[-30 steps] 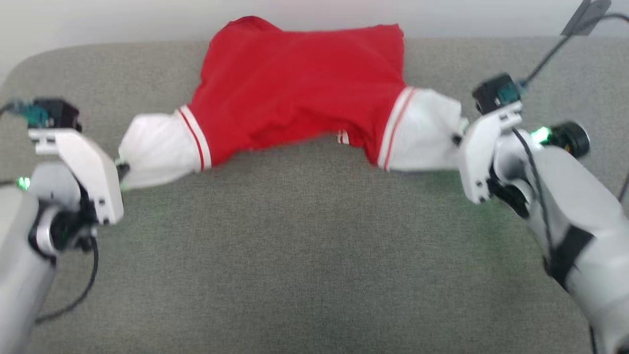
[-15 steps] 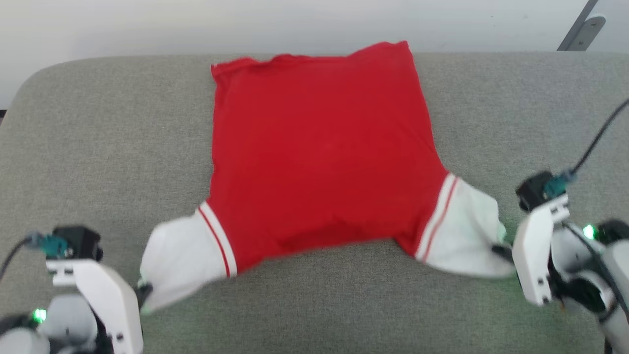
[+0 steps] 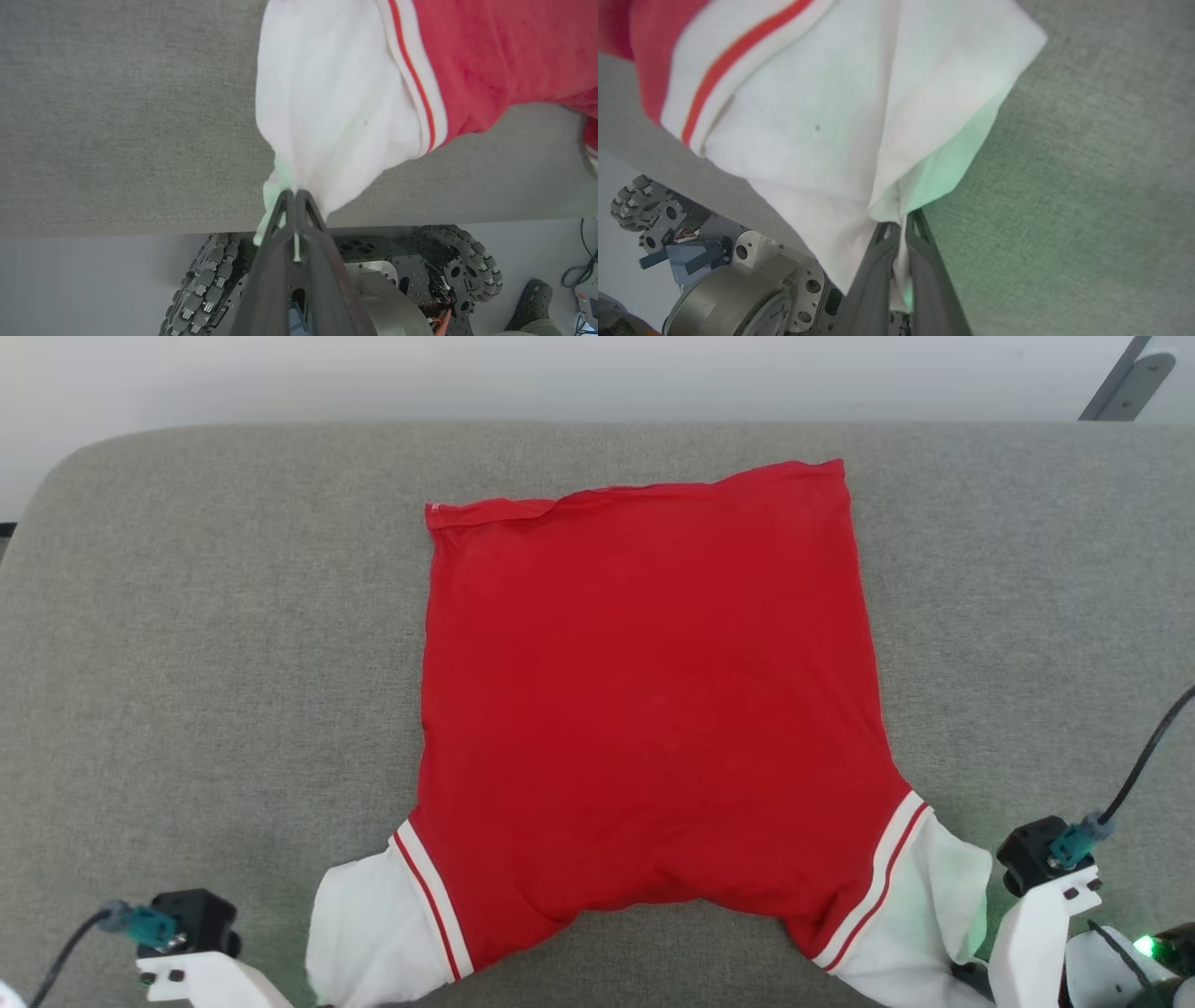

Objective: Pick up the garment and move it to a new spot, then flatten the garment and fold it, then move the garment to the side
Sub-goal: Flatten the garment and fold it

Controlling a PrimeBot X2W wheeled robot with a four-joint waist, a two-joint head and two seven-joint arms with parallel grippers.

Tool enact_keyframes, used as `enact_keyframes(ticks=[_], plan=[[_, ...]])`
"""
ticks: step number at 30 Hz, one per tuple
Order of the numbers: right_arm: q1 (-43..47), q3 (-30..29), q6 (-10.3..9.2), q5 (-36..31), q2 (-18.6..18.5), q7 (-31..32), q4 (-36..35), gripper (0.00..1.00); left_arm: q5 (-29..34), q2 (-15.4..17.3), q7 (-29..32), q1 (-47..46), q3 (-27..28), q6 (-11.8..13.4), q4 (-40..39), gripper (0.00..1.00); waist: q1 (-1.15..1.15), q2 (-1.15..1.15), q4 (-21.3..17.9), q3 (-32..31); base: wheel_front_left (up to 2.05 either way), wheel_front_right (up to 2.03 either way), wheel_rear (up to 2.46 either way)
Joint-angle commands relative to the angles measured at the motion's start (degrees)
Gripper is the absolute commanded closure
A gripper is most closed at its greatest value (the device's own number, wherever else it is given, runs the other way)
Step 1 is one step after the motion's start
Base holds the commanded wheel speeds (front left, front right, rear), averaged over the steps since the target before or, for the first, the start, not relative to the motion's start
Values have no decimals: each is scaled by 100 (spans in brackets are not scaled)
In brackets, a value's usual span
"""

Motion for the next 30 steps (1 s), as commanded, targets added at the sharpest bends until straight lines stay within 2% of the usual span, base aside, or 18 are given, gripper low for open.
enact_keyframes(ticks=[1, 2, 3, 4, 8, 13, 17, 19, 24, 30], plan=[[52, -65, -2, -130, 80, -74, -21, 98, 31, -54, -45, -52, -15, -35, 25, 100, 0, 0, 5, 34, 0, 0, 0], [75, -144, -2, -251, 191, -135, -11, 62, 43, -76, -49, -101, -19, -51, 60, 100, 0, 0, 2, 56, 0, 0, 0], [91, -181, -2, -374, 279, -167, 4, 18, 73, -100, -56, -150, -35, -78, 92, 100, 0, 0, 2, 79, 0, 0, 0], [95, -191, -2, -455, 333, -189, 8, 2, 105, -144, -94, -200, -43, -114, 105, 100, 0, 0, 4, 102, 0, 0, 0], [7, -424, -3, -723, 541, -253, -175, 0, 165, -249, -191, -330, -53, -195, 233, 100, 0, 0, -6, 168, 0, 0, 0], [-186, -798, -1, -877, 754, -258, -864, 0, 147, -344, -344, -393, 4, -287, 268, 100, 0, 0, -9, 290, 0, 0, 0], [-634, -1047, -1, -1098, 942, -539, -1342, 0, 193, -360, -443, -515, 56, -349, 228, 100, 0, 0, 16, 450, 0, 0, 0], [-993, -1147, -2, -1268, 1028, -841, -1367, 0, 215, -356, -466, -563, 61, -391, 226, 100, 0, 0, 49, 546, 0, 0, 0], [-2092, -1123, -2, -1771, 1176, -1583, -725, 0, 306, -380, -441, -808, 21, -509, 247, 100, 0, 0, 214, 790, 0, 0, 0], [-3445, -1081, -2, -2026, 1119, -2036, 850, 0, 391, -546, -381, -1198, -112, -696, 312, 100, 0, 0, 567, 1072, 0, 0, 0]])
